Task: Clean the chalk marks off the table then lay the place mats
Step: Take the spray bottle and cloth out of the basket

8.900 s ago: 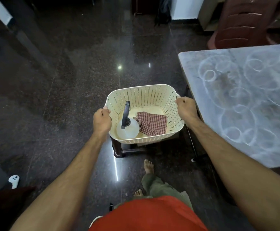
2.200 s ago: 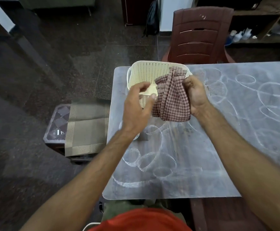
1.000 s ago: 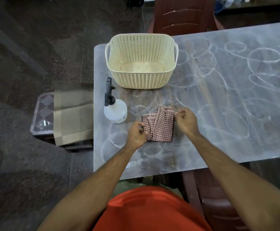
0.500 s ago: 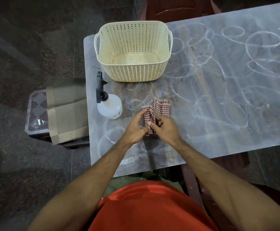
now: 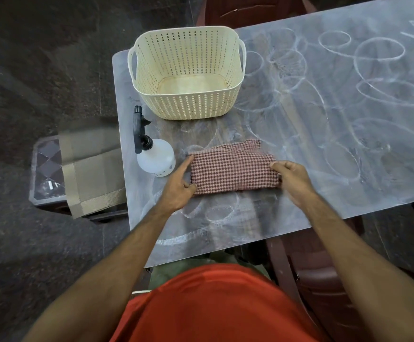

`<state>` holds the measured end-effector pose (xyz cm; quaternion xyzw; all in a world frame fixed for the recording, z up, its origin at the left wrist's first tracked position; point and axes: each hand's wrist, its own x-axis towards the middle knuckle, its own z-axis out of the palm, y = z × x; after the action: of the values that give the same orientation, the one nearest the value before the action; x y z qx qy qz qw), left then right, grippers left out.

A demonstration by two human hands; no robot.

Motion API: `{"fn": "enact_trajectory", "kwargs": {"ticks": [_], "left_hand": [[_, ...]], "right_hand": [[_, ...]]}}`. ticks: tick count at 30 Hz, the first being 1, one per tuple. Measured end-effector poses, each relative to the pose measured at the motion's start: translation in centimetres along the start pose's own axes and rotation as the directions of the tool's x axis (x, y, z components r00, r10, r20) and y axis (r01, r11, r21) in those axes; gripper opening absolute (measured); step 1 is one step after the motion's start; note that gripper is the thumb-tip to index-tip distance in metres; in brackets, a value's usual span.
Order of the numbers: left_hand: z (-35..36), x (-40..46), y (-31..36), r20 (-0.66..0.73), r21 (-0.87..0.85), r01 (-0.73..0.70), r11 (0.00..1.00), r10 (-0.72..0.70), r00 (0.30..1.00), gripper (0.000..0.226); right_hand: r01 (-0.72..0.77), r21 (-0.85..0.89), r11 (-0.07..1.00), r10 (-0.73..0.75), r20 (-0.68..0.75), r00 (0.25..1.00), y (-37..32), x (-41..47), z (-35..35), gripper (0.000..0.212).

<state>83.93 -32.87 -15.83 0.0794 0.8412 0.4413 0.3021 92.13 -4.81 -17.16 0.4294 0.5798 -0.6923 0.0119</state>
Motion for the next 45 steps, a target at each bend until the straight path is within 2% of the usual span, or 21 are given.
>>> {"fn": "enact_trajectory", "kwargs": {"ticks": [2,4,7,10,13,17,20,23,25,30,32,36,39,42,45], "left_hand": [[0.3,-0.3,0.2,0.036,0.049,-0.034,0.998,0.032,0.999,0.08],[1.1,-0.2,0.1,0.026,0.101,-0.072,0.992,0.07,0.997,0.075],[1.7,0.0,-0.6,-0.089,0.199,-0.017,0.98,0.035,0.995,0.069],[1.6,-0.4,-0.5,-0.191,0.243,0.045,0.969,0.003,0.982,0.062],[1.3,-0.5,-0.4,-0.236,0.231,0.038,0.972,0.018,0.972,0.053],[1.7,0.8,-0.1,-0.254,0.292,0.014,0.956,0.063,0.965,0.054],[2.1,2.2,0.8,-0.266,0.274,0.029,0.961,0.046,0.963,0.048],[2.1,3.2,1.7,-0.276,0.209,0.082,0.974,-0.022,0.961,0.025],[1.9,3.2,2.2,-0.248,0.204,0.048,0.978,0.005,0.969,0.009],[0.2,0.5,1.3,-0.205,0.029,-0.165,0.986,0.168,0.964,0.007],[-0.3,-0.6,0.1,-0.15,-0.007,-0.16,0.987,0.157,0.976,0.011],[-0.7,-1.6,-1.1,0.011,-0.063,-0.108,0.992,0.109,0.994,0.019],[-0.2,-2.3,-0.9,0.12,0.037,-0.146,0.989,0.14,0.983,0.024],[0.1,-2.8,-1.2,0.178,0.129,-0.184,0.974,0.159,0.971,0.013],[0.1,-3.4,-1.2,0.191,0.172,-0.217,0.961,0.183,0.964,0.012]], "right_hand": [[-0.038,-0.125,0.991,0.038,-0.006,0.999,0.8,0.2,-0.7,0.016],[-0.021,-0.253,0.967,0.012,-0.036,0.999,1.6,0.2,-0.6,0.018],[0.121,-0.488,0.864,-0.173,-0.062,0.983,1.8,0.2,-0.1,0.014],[0.221,-0.609,0.762,-0.311,-0.044,0.949,1.5,-0.5,0.4,0.006],[0.253,-0.598,0.761,-0.335,-0.028,0.942,1.8,-0.8,0.5,0.006],[0.17,-0.501,0.849,-0.222,-0.044,0.974,1.5,-0.3,0.7,0.018],[0.127,-0.421,0.898,-0.161,-0.048,0.986,0.8,0.1,1.1,0.015],[0.138,-0.322,0.937,-0.138,0.023,0.99,0.3,-0.1,0.8,0.013],[0.151,-0.279,0.948,-0.135,0.075,0.988,0.2,-0.1,0.1,0.017],[0.2,-0.126,0.972,-0.161,0.267,0.95,0.0,-0.4,-2.2,0.029],[0.185,-0.11,0.977,-0.136,0.353,0.926,0.1,-0.7,-3.2,0.039],[0.174,-0.204,0.963,-0.058,0.477,0.877,0.2,-0.8,-4.0,0.058],[0.241,-0.335,0.911,-0.054,0.483,0.874,0.0,-1.1,-3.5,0.051],[0.371,-0.465,0.804,-0.159,0.433,0.887,-0.2,-1.5,-2.6,0.038],[0.444,-0.554,0.705,-0.279,0.359,0.891,0.0,-1.7,-2.3,0.032]]}}
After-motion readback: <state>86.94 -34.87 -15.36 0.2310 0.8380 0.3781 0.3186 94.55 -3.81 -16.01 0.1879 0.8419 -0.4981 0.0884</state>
